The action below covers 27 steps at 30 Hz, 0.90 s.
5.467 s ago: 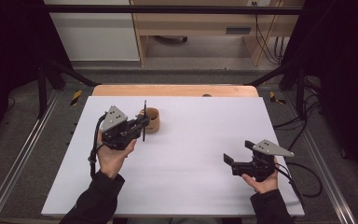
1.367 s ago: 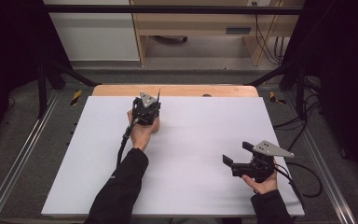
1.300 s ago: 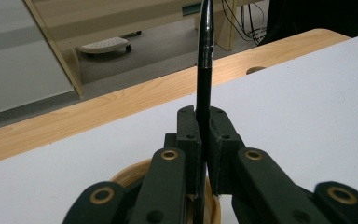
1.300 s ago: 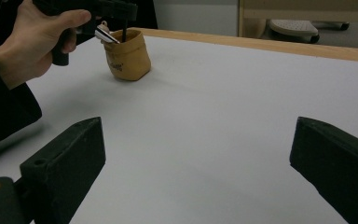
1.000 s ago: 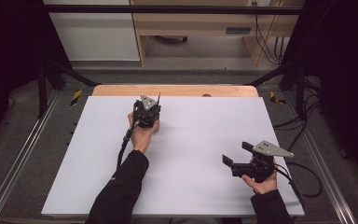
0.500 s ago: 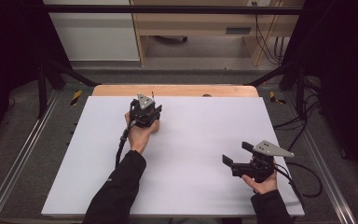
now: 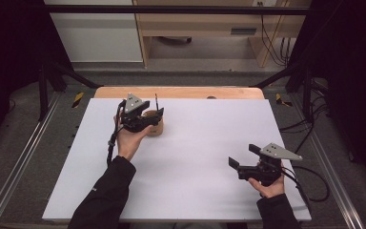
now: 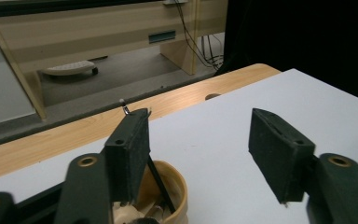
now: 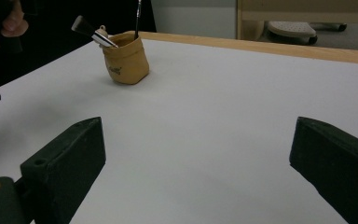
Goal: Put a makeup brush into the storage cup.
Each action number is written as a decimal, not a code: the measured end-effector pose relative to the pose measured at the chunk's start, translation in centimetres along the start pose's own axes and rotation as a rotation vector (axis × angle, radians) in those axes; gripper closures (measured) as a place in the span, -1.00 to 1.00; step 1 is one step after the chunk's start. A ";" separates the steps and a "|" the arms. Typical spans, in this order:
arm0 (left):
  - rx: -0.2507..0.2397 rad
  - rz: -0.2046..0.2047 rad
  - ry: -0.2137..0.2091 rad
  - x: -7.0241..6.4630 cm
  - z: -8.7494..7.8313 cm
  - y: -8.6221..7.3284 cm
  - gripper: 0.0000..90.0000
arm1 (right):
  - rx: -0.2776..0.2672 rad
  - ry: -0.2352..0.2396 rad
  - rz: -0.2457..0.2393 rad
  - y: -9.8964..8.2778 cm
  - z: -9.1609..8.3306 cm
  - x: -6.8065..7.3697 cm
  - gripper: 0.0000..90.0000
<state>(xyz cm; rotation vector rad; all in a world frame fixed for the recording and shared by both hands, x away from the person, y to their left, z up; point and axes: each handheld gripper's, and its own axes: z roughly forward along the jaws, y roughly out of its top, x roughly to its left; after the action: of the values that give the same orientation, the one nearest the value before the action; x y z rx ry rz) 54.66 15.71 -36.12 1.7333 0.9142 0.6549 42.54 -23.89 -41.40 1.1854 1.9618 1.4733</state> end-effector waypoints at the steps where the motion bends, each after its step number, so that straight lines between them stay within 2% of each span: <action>1: -0.001 0.001 -0.007 0.0 -0.2 0.0 -0.24 | 0.000 0.000 0.001 0.0 0.0 0.0 -0.91; 3: -0.002 0.015 -0.031 -0.2 -0.9 0.1 -0.36 | 0.000 -0.001 0.002 0.0 0.0 0.0 -0.91; 7: -0.001 0.044 -0.044 -0.5 -2.0 0.1 -0.51 | -0.004 -0.005 0.001 0.1 0.0 0.0 -0.91; 13: 0.010 0.042 -0.077 -0.6 -3.5 -0.5 -0.71 | -0.004 -0.011 -0.001 0.1 -0.1 -0.1 -0.91; 19: 0.009 0.041 -0.101 -0.5 -5.2 -1.4 -0.74 | -0.005 -0.014 -0.010 0.1 -0.2 -0.2 -0.91; 22: 0.012 0.059 -0.101 -0.5 -6.1 -2.0 -0.75 | -0.004 -0.019 -0.015 0.1 -0.2 -0.2 -0.91; 27: 0.004 0.049 -0.113 -0.5 -7.4 -3.0 -0.76 | -0.002 -0.017 -0.016 0.1 -0.2 -0.2 -0.91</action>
<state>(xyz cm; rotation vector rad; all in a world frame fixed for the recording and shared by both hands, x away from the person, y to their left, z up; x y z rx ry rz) 47.73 19.77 -36.56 1.7824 0.7973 0.5806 42.52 -24.16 -41.27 1.1754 1.9541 1.4523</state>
